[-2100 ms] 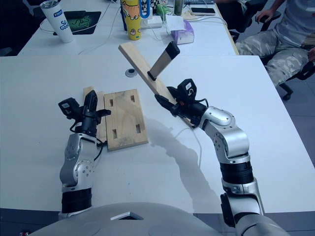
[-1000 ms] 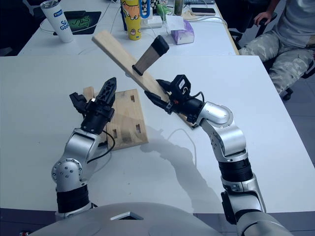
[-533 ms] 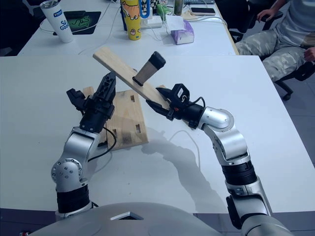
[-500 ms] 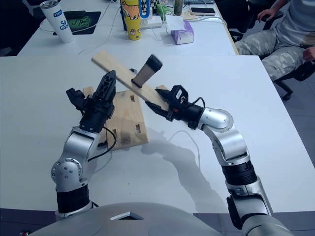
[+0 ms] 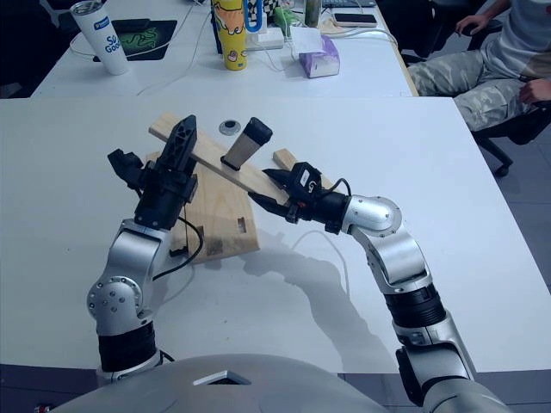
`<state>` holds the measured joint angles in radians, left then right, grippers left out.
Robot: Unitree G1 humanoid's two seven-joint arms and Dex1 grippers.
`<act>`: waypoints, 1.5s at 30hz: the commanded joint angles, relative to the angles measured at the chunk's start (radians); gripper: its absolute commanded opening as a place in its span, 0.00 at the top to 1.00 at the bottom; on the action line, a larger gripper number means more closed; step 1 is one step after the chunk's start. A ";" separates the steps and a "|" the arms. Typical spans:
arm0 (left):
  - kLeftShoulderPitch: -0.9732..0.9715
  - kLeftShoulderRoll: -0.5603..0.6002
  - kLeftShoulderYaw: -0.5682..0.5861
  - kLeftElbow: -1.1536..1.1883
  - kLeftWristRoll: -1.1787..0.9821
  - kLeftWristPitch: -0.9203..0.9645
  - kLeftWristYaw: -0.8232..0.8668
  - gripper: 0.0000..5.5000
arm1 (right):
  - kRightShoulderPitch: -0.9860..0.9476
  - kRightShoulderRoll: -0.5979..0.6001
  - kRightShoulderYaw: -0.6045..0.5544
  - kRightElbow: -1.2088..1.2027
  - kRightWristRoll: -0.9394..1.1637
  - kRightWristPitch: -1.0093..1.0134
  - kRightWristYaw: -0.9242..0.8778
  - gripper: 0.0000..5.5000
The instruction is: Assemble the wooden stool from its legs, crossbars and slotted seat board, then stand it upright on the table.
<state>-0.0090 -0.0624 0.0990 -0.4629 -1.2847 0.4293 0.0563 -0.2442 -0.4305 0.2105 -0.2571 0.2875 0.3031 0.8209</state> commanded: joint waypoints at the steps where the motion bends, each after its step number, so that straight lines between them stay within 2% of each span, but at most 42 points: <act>1: -0.025 -0.010 0.006 0.029 0.041 -0.017 0.013 0.57 | -0.007 -0.001 -0.010 -0.012 0.017 0.004 0.006 0.63; 11: -0.021 -0.006 0.013 0.061 0.104 -0.026 0.011 0.81 | -0.008 -0.010 -0.008 -0.025 0.035 0.039 0.022 0.63; 16: -0.028 -0.012 0.032 0.079 0.122 -0.041 0.023 0.81 | -0.015 -0.013 -0.008 -0.027 0.043 0.049 0.033 0.63; 19: -0.029 -0.015 0.041 0.086 0.129 -0.048 0.029 0.81 | -0.018 -0.023 -0.006 -0.034 0.061 0.062 0.058 0.52; 24: -0.043 -0.033 0.094 0.113 0.159 -0.099 0.060 0.81 | -0.033 -0.055 0.001 -0.022 0.058 0.070 0.098 0.40; 28: -0.078 -0.043 0.186 0.128 0.137 -0.185 0.084 0.81 | -0.060 -0.130 0.059 -0.005 0.020 0.086 0.192 0.40; 31: -0.106 -0.034 0.239 0.147 0.135 -0.236 0.097 0.81 | -0.115 -0.174 0.162 0.041 -0.091 0.060 0.244 0.40; 39: -0.122 -0.031 0.253 0.173 0.155 -0.253 0.089 0.81 | -0.282 -0.092 0.311 0.062 -0.135 0.256 0.283 0.40; 45: -0.115 -0.040 0.251 0.178 0.164 -0.261 0.085 0.81 | -0.329 -0.082 0.389 0.100 -0.195 0.301 0.292 0.40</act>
<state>-0.1190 -0.0695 0.3541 -0.2900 -1.1272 0.1760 0.1453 -0.5337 -0.5211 0.5697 -0.1771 0.1219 0.5909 1.1112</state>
